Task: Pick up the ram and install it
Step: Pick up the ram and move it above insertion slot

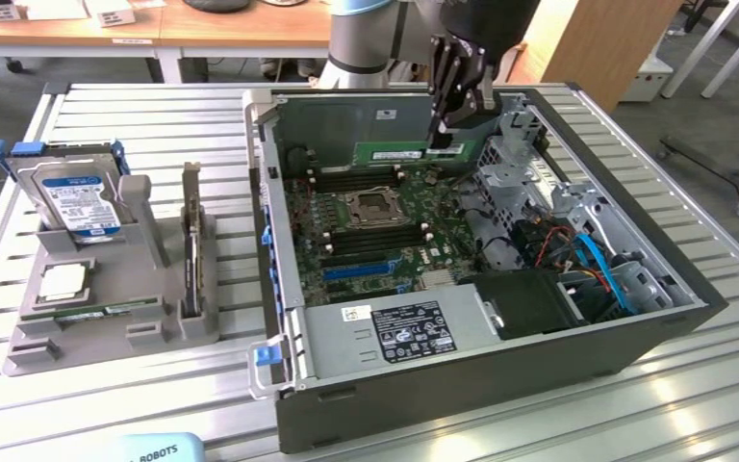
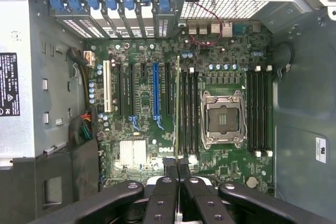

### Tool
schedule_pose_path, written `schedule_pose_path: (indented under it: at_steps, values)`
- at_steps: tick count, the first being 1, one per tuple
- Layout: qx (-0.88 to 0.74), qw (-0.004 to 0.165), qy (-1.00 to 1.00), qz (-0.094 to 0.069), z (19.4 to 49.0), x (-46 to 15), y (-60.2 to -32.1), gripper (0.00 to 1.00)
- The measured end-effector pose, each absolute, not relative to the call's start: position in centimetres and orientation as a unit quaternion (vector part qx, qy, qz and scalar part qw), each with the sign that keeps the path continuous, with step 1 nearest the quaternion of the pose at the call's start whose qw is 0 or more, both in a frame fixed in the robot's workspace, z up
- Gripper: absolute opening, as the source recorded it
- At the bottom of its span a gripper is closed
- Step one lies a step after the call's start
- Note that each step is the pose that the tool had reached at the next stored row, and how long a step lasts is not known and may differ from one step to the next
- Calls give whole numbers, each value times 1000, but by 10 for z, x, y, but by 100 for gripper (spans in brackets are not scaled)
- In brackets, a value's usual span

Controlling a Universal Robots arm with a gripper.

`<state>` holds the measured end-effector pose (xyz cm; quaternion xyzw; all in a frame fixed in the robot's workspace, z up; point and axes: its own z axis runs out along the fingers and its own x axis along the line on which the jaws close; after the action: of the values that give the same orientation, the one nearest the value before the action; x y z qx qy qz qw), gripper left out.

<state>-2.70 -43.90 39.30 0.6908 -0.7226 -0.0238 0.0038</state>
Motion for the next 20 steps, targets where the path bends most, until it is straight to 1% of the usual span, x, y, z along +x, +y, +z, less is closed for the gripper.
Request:
schedule_pose_path:
  at_steps: [8,20]
  values:
    - [691,4,-723,-24,386,-27,-439,12]
    - [695,4,-719,-23,385,-27,-439,12]
